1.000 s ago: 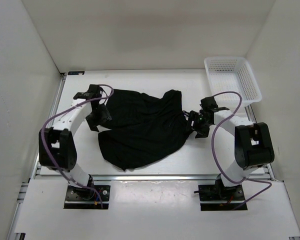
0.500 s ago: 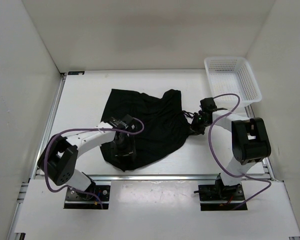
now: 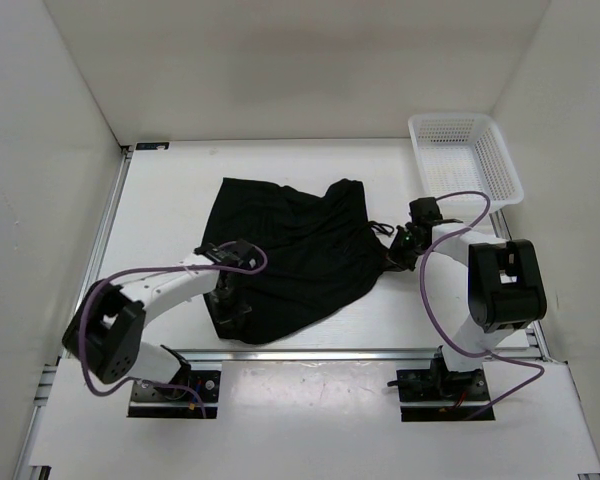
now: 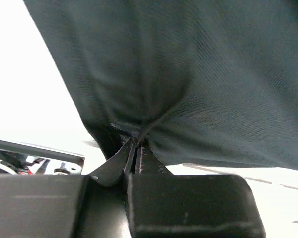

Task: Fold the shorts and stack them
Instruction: Flatten the shorts out

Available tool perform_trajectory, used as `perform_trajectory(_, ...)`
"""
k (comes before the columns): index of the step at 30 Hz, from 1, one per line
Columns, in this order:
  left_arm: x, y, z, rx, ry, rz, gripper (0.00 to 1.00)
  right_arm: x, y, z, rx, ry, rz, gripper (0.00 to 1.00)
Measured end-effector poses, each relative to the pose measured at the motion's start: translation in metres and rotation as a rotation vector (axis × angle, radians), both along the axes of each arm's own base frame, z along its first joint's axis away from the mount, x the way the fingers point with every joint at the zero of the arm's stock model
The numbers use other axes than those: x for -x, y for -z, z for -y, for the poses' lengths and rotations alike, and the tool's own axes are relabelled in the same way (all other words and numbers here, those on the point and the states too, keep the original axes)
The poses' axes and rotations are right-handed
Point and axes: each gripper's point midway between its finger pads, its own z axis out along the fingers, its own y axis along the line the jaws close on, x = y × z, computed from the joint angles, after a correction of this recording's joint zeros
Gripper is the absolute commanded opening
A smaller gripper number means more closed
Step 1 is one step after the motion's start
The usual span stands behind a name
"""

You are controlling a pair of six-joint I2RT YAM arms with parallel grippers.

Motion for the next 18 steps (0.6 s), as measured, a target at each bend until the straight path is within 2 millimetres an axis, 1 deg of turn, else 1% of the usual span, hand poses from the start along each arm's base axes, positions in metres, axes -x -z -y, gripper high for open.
perform_trajectory(3, -0.01, -0.012, -0.009, 0.024, -0.058, 0.054, 0.11, 0.0, 0.0, 0.002, -0.001, 0.005, 0.0, 0.0)
perform_trajectory(6, -0.021, -0.025, -0.011, 0.055, -0.083, 0.096, 0.11, -0.001, 0.0, 0.003, -0.002, 0.011, -0.001, 0.0)
perform_trajectory(10, -0.044, -0.048, -0.002, 0.105, -0.084, 0.156, 0.11, -0.003, -0.004, 0.004, 0.006, 0.016, -0.004, 0.0)
perform_trajectory(12, -0.052, -0.056, 0.002, 0.128, -0.081, 0.181, 0.11, -0.005, -0.007, 0.006, 0.016, 0.02, -0.003, 0.0)
perform_trajectory(13, -0.052, -0.056, 0.003, 0.134, -0.079, 0.185, 0.11, -0.005, -0.007, 0.008, 0.026, 0.023, -0.004, 0.0)
perform_trajectory(15, -0.044, -0.053, 0.003, 0.141, -0.077, 0.163, 0.11, -0.003, -0.009, 0.011, 0.042, 0.03, -0.007, 0.0)
perform_trajectory(18, -0.02, -0.04, -0.005, 0.138, -0.093, 0.109, 0.11, 0.012, -0.011, 0.018, 0.068, 0.042, -0.006, 0.0)
